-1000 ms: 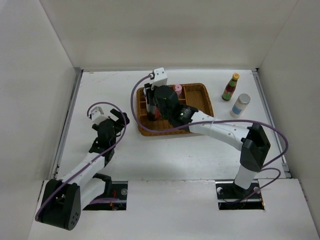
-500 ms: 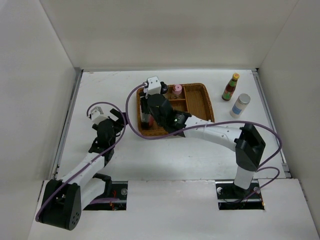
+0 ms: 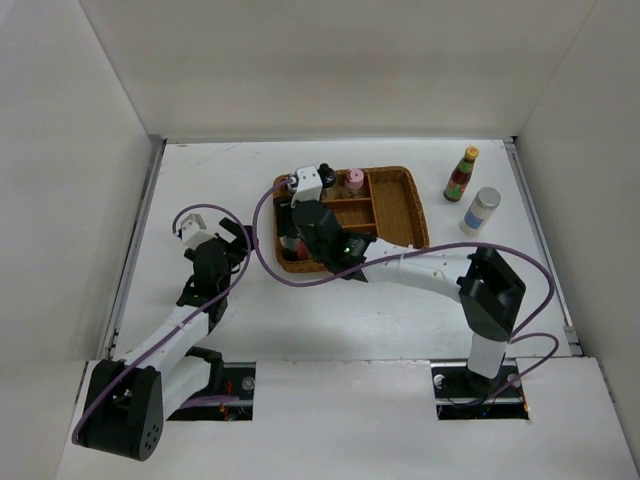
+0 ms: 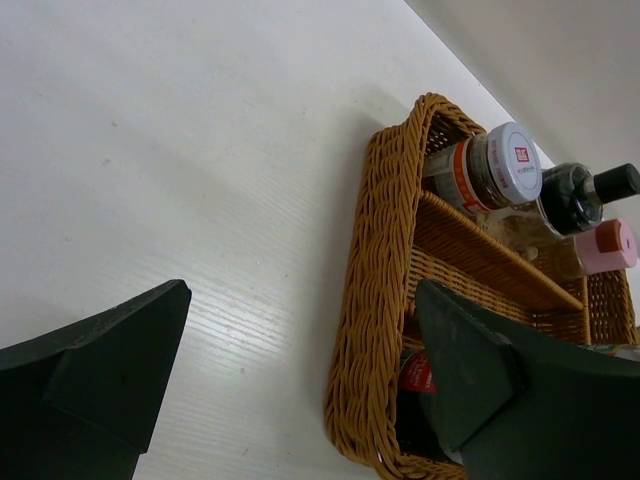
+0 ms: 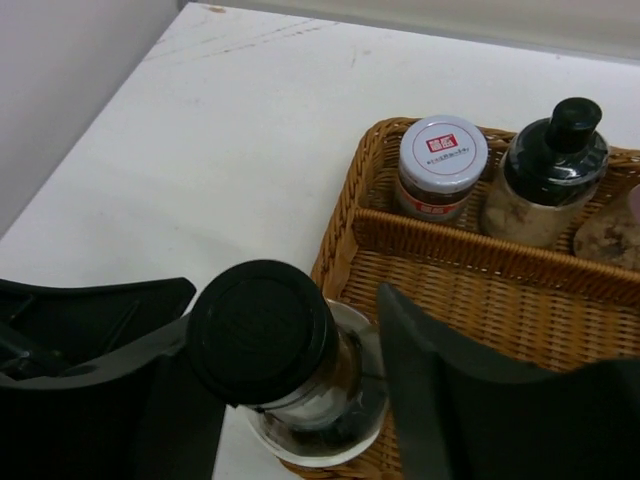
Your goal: Organize the condiment bottles
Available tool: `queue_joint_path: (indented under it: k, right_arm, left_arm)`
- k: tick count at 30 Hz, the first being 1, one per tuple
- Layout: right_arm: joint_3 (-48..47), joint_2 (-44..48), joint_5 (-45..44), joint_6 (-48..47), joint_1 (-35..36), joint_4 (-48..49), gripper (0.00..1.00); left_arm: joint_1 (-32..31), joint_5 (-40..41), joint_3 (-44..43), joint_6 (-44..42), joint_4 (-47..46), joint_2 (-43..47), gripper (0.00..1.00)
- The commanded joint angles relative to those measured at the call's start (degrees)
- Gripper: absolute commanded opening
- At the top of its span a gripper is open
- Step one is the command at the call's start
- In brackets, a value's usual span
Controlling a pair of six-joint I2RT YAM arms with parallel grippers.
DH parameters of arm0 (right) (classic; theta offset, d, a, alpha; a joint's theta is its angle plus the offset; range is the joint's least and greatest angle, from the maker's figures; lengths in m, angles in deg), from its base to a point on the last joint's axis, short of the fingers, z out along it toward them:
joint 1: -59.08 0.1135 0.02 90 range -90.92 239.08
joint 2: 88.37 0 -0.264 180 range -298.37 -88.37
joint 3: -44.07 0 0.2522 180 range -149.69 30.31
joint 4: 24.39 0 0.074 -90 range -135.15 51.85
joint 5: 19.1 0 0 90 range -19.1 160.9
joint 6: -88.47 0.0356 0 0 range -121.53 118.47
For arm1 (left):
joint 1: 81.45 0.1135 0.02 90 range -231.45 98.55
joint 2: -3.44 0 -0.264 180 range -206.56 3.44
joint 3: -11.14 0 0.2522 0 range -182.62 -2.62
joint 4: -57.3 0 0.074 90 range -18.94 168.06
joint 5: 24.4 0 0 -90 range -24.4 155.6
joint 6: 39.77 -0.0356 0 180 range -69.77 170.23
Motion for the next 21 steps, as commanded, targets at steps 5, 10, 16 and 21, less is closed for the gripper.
queue_joint_path:
  k: [5,10,16,21]
  right_arm:
    - [0.47,2.95,0.62,0.64,0.63,3.92,0.77]
    - [0.38,5.84,2.55,0.90,0.63,3.48,0.88]
    - [3.45,16.20,5.54,0.11,-0.06,3.38,0.97]
    - [11.00,26.93,8.00,2.21,-14.52,4.53,0.97]
  left_arm:
    - [0.69,-0.73,0.71,0.60,-1.66,1.34,1.00]
    - [0.95,-0.82,0.54,0.60,-1.32,0.73,1.00]
    - [1.13,-0.90,0.54,0.77,-1.23,0.73,1.00]
    - [1.22,-0.82,0.89,1.03,-1.84,0.73,1.00]
